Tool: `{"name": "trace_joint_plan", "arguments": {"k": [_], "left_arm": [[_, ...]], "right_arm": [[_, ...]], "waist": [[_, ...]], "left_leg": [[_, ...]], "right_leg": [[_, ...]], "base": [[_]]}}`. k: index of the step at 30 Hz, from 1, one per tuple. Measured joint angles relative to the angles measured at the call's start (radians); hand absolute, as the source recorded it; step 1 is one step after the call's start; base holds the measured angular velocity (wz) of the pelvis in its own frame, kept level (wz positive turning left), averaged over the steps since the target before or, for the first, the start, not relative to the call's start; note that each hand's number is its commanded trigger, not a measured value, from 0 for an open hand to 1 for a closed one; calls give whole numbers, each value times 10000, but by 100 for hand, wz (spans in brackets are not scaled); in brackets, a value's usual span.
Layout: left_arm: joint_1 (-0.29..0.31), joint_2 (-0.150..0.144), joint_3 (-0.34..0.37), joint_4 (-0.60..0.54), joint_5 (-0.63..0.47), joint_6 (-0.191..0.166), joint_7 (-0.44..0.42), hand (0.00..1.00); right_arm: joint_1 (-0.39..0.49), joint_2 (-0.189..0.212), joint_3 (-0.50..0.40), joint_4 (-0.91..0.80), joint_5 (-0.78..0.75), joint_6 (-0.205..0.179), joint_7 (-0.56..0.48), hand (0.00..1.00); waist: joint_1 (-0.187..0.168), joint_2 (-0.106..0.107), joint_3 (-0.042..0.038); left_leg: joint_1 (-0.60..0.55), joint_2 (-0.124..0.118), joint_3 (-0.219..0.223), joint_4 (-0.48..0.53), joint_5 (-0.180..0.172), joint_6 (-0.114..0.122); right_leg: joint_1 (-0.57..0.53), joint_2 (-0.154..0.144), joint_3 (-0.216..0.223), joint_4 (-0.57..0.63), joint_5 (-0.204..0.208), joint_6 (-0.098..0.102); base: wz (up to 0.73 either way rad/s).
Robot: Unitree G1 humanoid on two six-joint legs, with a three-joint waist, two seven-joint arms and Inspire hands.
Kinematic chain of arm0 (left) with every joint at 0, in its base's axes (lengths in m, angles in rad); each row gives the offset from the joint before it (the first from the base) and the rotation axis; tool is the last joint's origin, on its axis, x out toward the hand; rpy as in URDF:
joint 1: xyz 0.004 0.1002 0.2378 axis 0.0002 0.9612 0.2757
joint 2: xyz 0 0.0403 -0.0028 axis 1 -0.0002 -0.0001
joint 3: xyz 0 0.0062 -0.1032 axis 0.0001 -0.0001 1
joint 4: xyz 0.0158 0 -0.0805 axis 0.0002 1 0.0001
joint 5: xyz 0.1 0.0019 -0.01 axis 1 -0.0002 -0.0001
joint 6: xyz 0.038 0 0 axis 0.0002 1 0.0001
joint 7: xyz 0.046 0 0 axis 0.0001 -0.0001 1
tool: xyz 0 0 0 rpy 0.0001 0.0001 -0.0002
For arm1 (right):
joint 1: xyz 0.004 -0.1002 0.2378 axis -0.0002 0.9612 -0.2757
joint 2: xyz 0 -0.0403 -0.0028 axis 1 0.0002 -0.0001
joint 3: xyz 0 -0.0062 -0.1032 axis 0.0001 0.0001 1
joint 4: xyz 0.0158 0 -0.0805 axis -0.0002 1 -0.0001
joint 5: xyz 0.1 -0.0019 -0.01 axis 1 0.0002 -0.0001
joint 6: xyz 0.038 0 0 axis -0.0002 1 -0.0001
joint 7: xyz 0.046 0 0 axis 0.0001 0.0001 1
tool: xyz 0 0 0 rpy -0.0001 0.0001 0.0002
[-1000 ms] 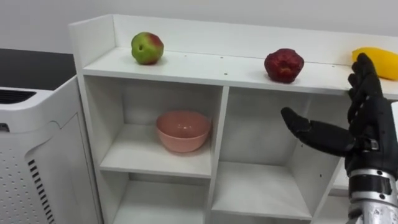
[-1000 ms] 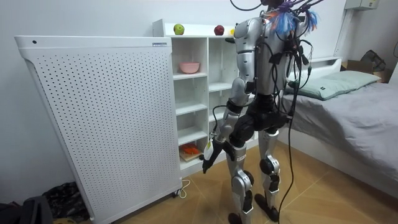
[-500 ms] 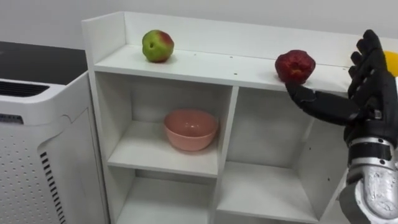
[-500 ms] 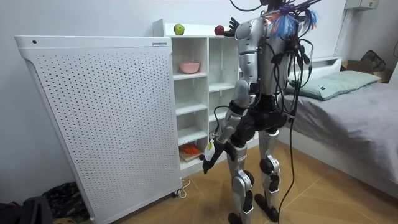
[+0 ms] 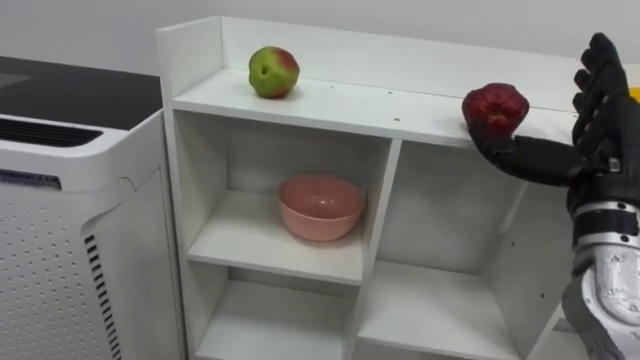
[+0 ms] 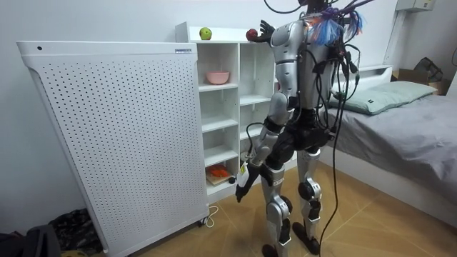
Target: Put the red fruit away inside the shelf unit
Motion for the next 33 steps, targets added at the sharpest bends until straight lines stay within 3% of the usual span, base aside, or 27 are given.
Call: {"name": "trace_joint_plan", "arguments": {"k": [6, 10, 11, 17, 18, 23, 33], "left_arm": [[-139, 294, 9, -41, 1, 13, -174, 0], [-221, 325, 8, -40, 1, 21, -181, 0], [-238, 325, 16, -40, 1, 21, -181, 0], [-271, 323, 72, -35, 1, 22, -179, 0], [-277, 324, 85, -28, 1, 22, -179, 0], [-300, 325, 216, 10, 2, 51, -231, 0], [-304, 329, 214, 26, -10, 149, -364, 0]], "right_arm": [[-444, -267, 97, 579, 35, 72, 337, 3], [-462, -304, 100, 620, 63, 86, 435, 50], [-479, -351, 101, 682, 122, 84, 478, 58], [-497, -648, 198, 795, 184, 85, 873, 68], [-497, -702, 244, 813, 183, 85, 904, 74], [-640, -1183, 378, 978, 177, 86, 1272, 82], [-1091, -1302, 381, 1470, 146, 159, 1503, 92]], "waist": [[-8, 7, 4], [-3, 13, 6], [0, 14, 5], [23, 21, 1], [22, 21, 0], [34, 5, -20], [259, -136, -81]], "left_leg": [[-14, -1, -5, 28, 7, -2], [-17, -4, -3, 40, 7, -1], [-17, -4, -4, 43, 7, -2], [-34, -1, 5, 49, 7, -1], [-33, -1, 7, 49, 7, -1], [-30, 0, 15, 47, 7, -2], [4, 5, -15, 5, 7, -2]], "right_leg": [[-11, -1, -6, 16, 1, -1], [-14, -3, -3, 19, 1, -2], [-13, -2, -4, 17, 1, -2], [-46, 6, 24, 30, 7, -11], [-45, 6, 28, 30, 7, -12], [-42, 13, 41, 33, 9, -13], [-20, 18, 34, 4, 9, -13]], "base": [[0], [0], [0], [-1], [0], [0], [0]]}}
